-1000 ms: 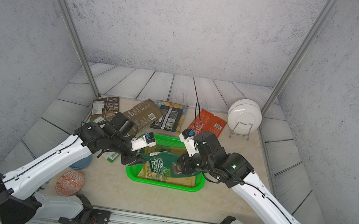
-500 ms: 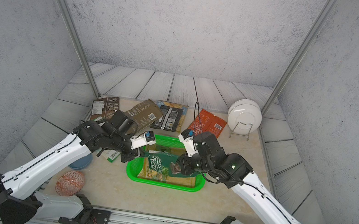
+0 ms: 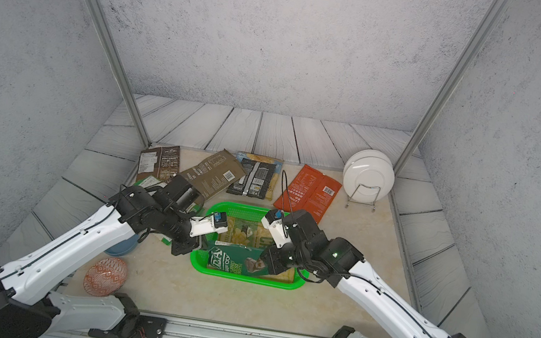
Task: Put the potato chips into the basket
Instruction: Place the potato chip in the basket.
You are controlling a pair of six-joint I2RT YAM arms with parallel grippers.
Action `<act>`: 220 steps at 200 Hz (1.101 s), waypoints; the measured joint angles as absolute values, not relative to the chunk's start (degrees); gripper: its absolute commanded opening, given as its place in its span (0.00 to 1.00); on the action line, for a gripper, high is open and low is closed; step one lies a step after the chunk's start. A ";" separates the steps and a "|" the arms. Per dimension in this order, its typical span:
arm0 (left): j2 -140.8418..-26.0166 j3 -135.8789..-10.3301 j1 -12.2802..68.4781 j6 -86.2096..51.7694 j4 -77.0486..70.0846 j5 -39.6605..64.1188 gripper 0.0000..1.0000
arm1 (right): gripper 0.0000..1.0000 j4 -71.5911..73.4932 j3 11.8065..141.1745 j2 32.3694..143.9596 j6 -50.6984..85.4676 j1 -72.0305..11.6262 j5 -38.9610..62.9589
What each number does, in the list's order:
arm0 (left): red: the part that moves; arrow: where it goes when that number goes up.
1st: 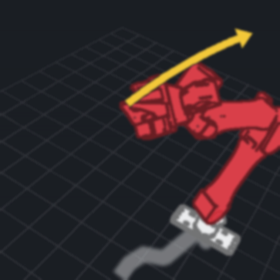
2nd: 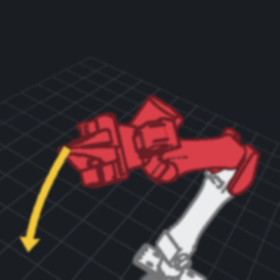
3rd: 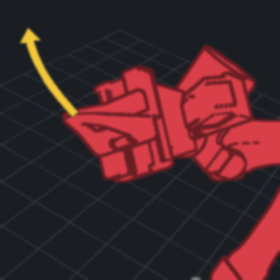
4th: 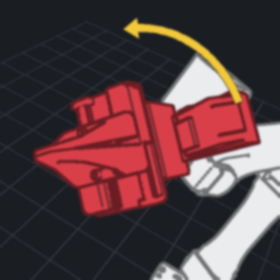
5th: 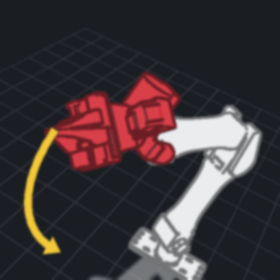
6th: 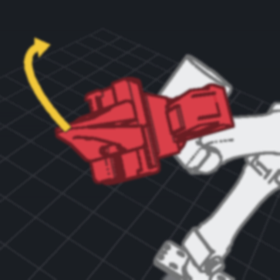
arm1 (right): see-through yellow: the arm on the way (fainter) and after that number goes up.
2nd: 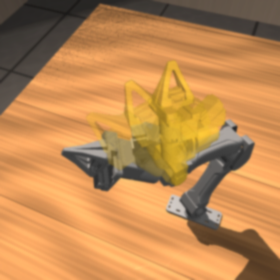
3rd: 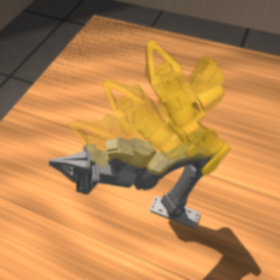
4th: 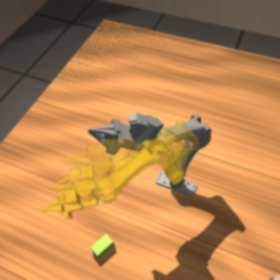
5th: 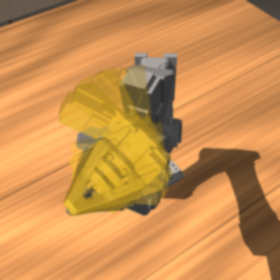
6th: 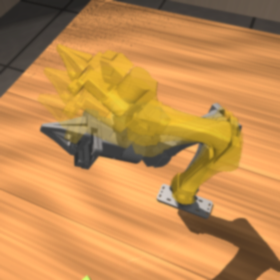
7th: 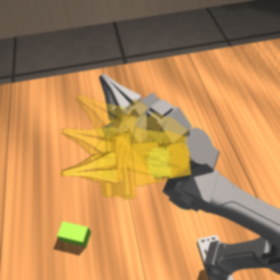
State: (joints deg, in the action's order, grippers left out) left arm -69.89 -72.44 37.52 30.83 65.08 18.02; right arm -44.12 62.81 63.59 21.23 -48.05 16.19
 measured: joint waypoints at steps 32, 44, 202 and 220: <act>-69.89 -71.18 37.52 30.15 63.59 17.87 0.00 | 0.00 -43.99 62.33 63.79 22.11 -48.10 16.01; -70.24 -71.07 37.52 29.74 63.18 17.76 0.00 | 0.00 -43.75 61.67 63.88 22.50 -48.10 15.53; -83.83 -75.20 35.70 24.47 55.55 7.14 0.64 | 0.50 -41.58 65.93 78.98 20.12 -40.53 1.52; -83.83 -75.72 34.59 23.66 54.39 5.74 0.69 | 0.56 -42.15 67.29 79.92 19.22 -39.09 0.10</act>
State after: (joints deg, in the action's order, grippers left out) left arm -83.83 -75.72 34.59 23.66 54.39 5.74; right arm -42.15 67.29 79.92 19.22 -39.09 0.10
